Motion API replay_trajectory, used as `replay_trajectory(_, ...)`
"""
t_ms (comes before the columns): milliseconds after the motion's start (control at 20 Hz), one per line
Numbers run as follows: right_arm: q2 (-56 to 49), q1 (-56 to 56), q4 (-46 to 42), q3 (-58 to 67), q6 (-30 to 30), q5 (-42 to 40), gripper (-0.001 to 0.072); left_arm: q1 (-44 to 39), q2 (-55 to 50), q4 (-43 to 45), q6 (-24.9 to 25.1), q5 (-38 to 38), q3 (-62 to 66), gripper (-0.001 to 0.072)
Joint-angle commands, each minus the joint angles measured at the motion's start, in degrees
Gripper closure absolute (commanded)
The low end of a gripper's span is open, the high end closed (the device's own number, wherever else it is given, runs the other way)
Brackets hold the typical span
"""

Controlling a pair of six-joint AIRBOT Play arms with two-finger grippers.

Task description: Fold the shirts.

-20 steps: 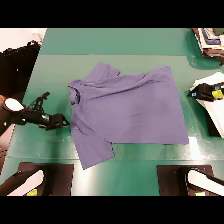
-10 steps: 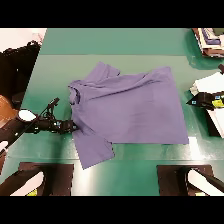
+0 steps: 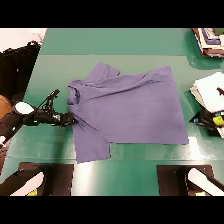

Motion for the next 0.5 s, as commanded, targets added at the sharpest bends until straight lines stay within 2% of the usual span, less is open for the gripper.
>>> replay_trajectory(0, 0.0, -9.9, -0.1, -8.1, 0.1, -0.4, 0.027, -0.1, 0.0, -0.2, -0.1, -0.7, 1.1, 0.0682)
replay_trajectory(150, 0.0, -13.0, -0.1, -14.6, 0.0, -2.6, 0.0271, -0.1, 0.0, -0.2, -0.1, 0.6, 1.1, 0.0682)
replay_trajectory(450, 0.0, -9.1, 1.9, -19.0, 0.1, -7.9, 0.0282, -0.1, 0.0, -0.2, -0.1, 0.9, 1.1, 0.0682)
